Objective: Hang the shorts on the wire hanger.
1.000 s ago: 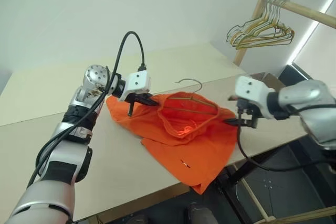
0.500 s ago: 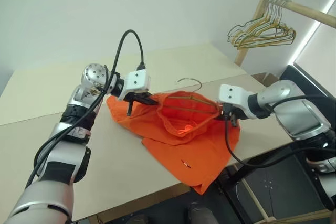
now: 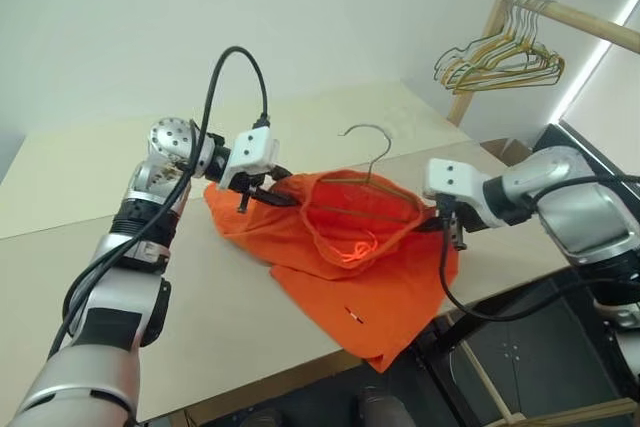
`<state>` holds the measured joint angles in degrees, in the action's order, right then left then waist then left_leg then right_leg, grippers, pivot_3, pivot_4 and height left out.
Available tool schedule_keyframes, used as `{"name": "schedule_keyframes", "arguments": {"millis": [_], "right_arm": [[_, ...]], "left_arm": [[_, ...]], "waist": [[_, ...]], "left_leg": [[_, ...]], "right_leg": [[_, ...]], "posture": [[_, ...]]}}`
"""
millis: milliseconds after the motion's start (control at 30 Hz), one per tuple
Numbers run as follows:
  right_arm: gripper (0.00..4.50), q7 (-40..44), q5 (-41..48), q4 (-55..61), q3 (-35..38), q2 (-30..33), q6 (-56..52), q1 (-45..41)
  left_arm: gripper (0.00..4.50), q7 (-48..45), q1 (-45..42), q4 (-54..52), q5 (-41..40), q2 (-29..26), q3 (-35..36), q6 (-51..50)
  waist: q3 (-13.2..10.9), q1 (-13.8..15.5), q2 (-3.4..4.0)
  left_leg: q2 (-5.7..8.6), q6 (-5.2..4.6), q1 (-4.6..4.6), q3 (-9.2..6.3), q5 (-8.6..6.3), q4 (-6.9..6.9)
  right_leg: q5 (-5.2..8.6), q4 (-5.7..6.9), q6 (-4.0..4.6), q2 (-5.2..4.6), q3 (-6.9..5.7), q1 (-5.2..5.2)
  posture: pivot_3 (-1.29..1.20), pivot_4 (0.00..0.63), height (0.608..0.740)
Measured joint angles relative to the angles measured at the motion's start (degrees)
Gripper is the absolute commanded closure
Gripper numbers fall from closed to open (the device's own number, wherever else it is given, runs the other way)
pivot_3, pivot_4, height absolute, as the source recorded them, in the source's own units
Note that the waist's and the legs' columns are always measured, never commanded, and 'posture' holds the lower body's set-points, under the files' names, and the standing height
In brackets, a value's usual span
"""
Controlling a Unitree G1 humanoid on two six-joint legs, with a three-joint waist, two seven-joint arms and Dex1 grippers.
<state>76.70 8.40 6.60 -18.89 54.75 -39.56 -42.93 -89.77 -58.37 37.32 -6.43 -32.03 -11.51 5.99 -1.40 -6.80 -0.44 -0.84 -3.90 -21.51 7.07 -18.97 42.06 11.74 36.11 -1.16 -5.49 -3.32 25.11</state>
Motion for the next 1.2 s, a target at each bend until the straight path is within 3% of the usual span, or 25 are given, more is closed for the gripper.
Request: {"name": "schedule_keyframes", "arguments": {"millis": [200,333,500,700,967,1200], "right_arm": [[4.5,0.23,4.83,2.82,3.65,1.81,-6.23,4.53],[4.5,-1.38,9.72,5.47,9.36,3.82,-14.23,9.41],[4.5,-7.61,16.92,10.38,21.68,4.98,-29.88,17.65],[4.5,-21.21,18.96,13.8,38.72,-0.63,-50.3,20.09],[4.5,-38.86,30.08,13.28,57.97,-2.11,-52.49,30.86],[4.5,-59.89,42.83,6.78,65.84,-0.62,-52.49,31.94]], "left_arm": [[0.02,-0.27,-1.71,0.97,-1.95,-0.37,2.36,-1.64],[0.02,0.98,-2.25,0.75,-2.98,-2.03,5.13,-2.21],[0.02,6.97,-2.07,-4.46,-7.91,-2.64,11.73,-7.86],[0.02,14.48,4.67,-19.0,-16.43,-2.26,16.75,-22.1],[0.02,21.16,12.1,-33.01,-26.5,-4.09,21.13,-37.83],[0.02,23.75,13.78,-36.71,-29.97,-5.6,22.41,-41.13]], "waist": [[0.0,0.14,0.0],[0.0,0.61,0.0],[0.0,1.54,0.0],[0.02,1.68,0.03],[0.04,1.04,0.05],[0.03,-0.05,0.04]], "left_leg": [[0.0,0.0,0.01,-0.01,0.0,0.01],[-0.01,0.0,0.01,-0.01,0.0,-0.01],[-0.01,-0.02,0.0,-0.03,-0.02,0.03],[0.0,-0.02,0.05,-0.03,-0.02,0.05],[0.01,-0.01,0.41,0.14,-0.02,-0.14],[-0.02,-0.12,1.32,0.45,-0.11,-0.32]], "right_leg": [[0.0,0.01,0.0,-0.02,0.0,-0.01],[0.0,0.01,0.0,-0.02,0.0,0.0],[-0.01,0.03,0.0,-0.07,0.01,-0.01],[-0.02,0.08,-0.01,-0.09,0.05,-0.07],[-0.01,0.02,-0.03,-0.01,0.27,-0.29],[0.02,-0.06,-0.05,0.02,0.63,-1.07]], "posture": [[-0.12,0.0,0.74],[-0.12,0.0,0.74],[-0.14,0.0,0.74],[-0.18,0.0,0.74],[-0.21,0.0,0.74],[-0.21,0.0,0.74]]}}
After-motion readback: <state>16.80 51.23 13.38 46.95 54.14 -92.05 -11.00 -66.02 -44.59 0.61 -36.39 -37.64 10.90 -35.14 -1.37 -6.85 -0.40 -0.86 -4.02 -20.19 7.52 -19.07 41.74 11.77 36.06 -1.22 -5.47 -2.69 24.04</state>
